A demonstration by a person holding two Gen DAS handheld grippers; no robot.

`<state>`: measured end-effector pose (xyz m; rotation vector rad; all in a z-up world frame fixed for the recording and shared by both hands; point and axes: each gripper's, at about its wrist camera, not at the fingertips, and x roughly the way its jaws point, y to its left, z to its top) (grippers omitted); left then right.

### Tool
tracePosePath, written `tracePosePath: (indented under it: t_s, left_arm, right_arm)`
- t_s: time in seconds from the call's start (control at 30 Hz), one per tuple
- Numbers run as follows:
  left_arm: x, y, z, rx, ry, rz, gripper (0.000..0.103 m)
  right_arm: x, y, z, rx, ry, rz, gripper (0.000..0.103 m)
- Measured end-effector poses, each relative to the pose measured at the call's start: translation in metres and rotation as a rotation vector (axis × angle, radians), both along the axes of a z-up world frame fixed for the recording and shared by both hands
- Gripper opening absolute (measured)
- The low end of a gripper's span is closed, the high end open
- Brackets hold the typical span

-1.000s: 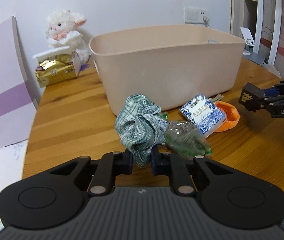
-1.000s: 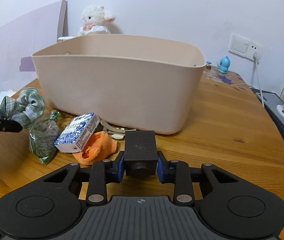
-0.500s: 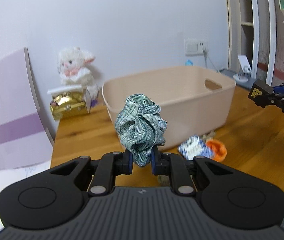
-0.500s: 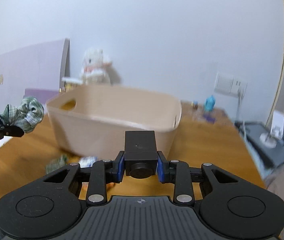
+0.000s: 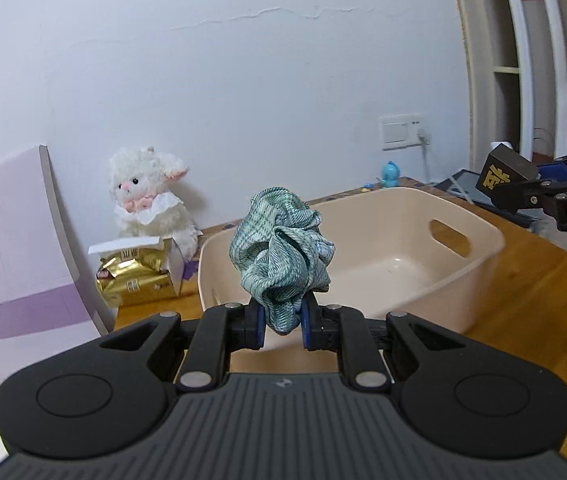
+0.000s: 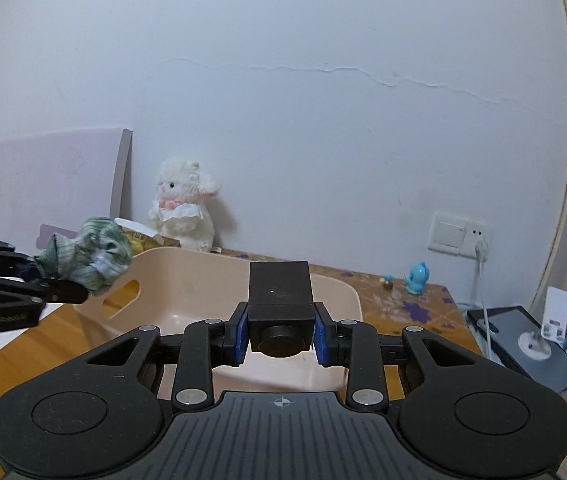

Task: Organize objects
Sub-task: 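Lift the cloth and cube over the bin and open both tools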

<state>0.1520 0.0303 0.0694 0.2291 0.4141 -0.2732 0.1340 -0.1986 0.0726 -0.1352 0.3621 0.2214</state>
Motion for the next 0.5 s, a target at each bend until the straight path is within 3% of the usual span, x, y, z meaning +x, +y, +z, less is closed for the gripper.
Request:
tracePosePath:
  t_s: [0.23,0.5]
  left_arm:
    - [0.050,-0.018,-0.016,0.027,0.074,0.039,0.019]
    - [0.086,-0.035,-0.043,0.050,0.184,0.073,0.021]
  right_arm:
    - [0.043,0.017,-0.020,-0.047,0.053,-0.009,0.029]
    - [0.076,0.031,-0.056,-0.110,0.182,-0.030,0.029]
